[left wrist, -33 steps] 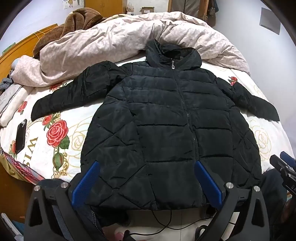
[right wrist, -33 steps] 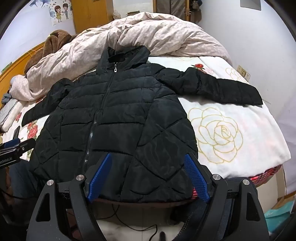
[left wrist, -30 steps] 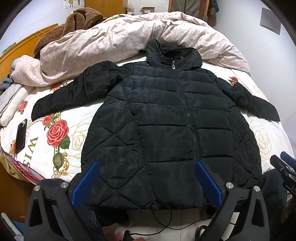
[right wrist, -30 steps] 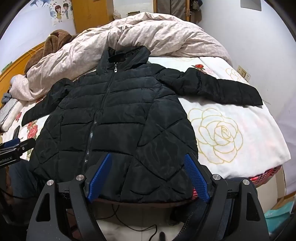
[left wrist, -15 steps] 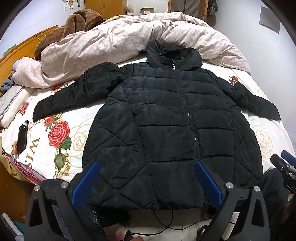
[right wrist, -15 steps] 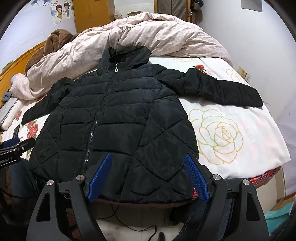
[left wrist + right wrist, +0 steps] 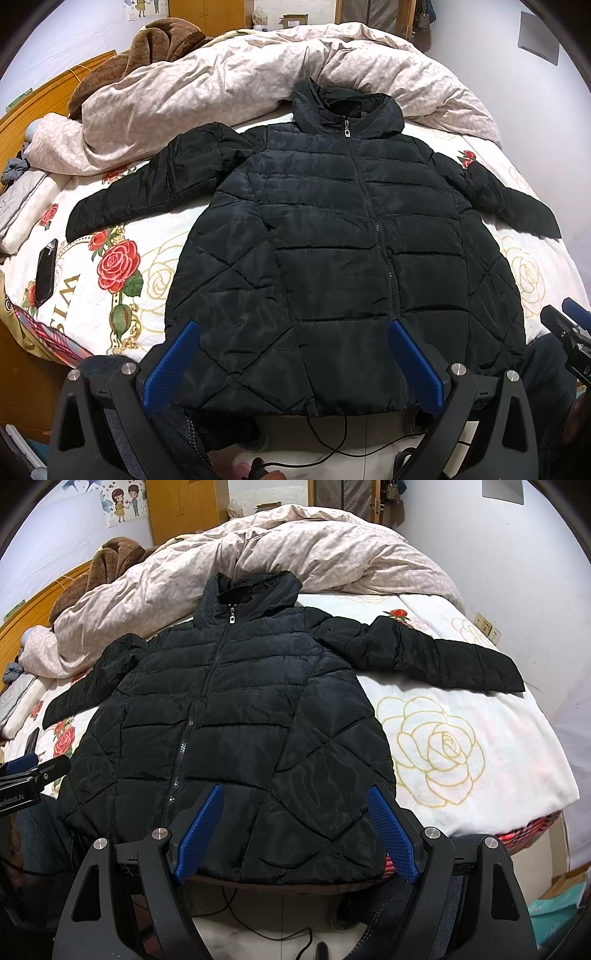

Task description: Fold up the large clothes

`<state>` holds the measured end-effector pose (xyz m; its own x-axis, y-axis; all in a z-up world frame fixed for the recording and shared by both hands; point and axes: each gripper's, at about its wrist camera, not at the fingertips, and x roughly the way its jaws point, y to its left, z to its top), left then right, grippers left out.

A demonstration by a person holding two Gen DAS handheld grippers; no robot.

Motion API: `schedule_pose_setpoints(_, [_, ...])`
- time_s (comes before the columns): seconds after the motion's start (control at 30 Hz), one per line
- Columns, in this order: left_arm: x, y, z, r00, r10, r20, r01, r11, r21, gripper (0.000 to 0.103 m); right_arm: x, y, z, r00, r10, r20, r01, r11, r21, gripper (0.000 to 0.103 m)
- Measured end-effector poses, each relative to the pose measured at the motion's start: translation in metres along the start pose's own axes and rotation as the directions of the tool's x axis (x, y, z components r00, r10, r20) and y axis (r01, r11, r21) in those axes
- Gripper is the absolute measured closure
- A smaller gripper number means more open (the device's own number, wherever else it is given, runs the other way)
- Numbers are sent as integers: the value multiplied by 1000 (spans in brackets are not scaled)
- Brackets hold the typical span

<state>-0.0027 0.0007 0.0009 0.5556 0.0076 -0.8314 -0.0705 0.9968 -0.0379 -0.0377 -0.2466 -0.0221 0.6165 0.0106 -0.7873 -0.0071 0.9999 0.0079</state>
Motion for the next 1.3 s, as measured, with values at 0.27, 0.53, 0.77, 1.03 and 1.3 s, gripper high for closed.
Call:
schedule_pose_setpoints(0.27, [1,-1,0,1000,1,0,-1,1000,-1,0,1,-2,-1,1000,-1,-1,1,1000,0,23])
schedule_pose_setpoints(0.53, [1,-1,0,1000,1,0,-1,1000,-1,0,1,-1,-1,1000,-1,-2,1,1000,-2,23])
schedule_pose_setpoints(0.77, [1,-1,-1,1000,-2,-4,2,1000,-5,0,1,-2,-2,1000,-3,0,3,1000,-1,23])
schedule_pose_setpoints(1.03, [1,-2,-2,1000,-2,-5,2,1000,-6,0,1,-1,-1,1000,-3,0,3,1000,-3,23])
schedule_pose_setpoints(1.3, [1,-2,-2,1000,-4,-5,4,1000,-7,0,1,-1,-1,1000,-4,0,4,1000,-3,23])
